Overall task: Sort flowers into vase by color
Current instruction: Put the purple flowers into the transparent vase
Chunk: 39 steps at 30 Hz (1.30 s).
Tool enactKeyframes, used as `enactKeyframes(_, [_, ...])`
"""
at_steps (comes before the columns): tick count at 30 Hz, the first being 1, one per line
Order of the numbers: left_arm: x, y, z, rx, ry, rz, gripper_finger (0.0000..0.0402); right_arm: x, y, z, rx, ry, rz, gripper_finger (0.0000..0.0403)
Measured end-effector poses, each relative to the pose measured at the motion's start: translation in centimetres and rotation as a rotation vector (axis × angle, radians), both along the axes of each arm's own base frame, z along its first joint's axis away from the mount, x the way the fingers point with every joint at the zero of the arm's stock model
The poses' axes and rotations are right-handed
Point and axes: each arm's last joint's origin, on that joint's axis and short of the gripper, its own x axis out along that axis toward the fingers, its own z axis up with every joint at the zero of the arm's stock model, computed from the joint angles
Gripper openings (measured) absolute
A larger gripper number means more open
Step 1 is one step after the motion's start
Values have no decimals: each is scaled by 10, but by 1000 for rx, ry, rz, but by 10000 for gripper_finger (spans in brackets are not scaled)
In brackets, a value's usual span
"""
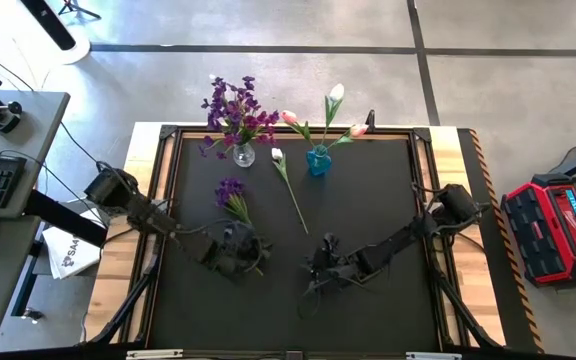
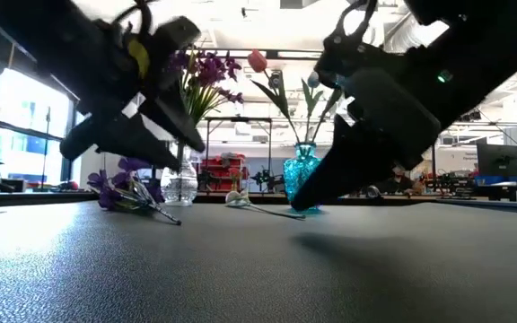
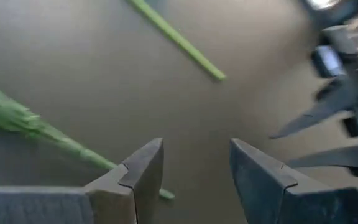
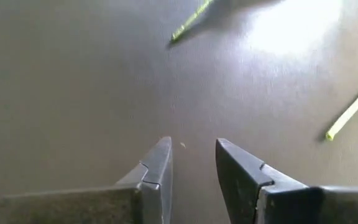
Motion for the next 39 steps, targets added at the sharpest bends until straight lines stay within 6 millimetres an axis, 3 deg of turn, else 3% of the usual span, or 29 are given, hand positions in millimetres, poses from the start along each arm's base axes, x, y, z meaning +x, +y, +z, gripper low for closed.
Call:
enactKeyframes(3, [2,10,6,-36,100,59,170,-4,1,-4,-1,7,7,92])
enactKeyframes(7, [-10,22,6,-37,283,158,171,-12,4,-9,1,1,16,92])
enactKeyframes(10, [-13,27,8,-35,328,173,179,-14,6,-10,-14,-33,6,92])
enactKeyframes(16, [-10,40,6,-139,418,179,232,-13,8,-7,-25,-77,-4,92])
enactKeyframes(21, [-9,59,0,-180,413,285,266,-11,9,-5,-37,-101,17,92])
enactKeyframes(31, [-5,102,-6,-196,513,335,256,-10,9,-4,-42,-107,25,92])
enactKeyframes(39, [-5,111,-7,-278,574,279,253,-10,9,-4,-42,-106,25,92])
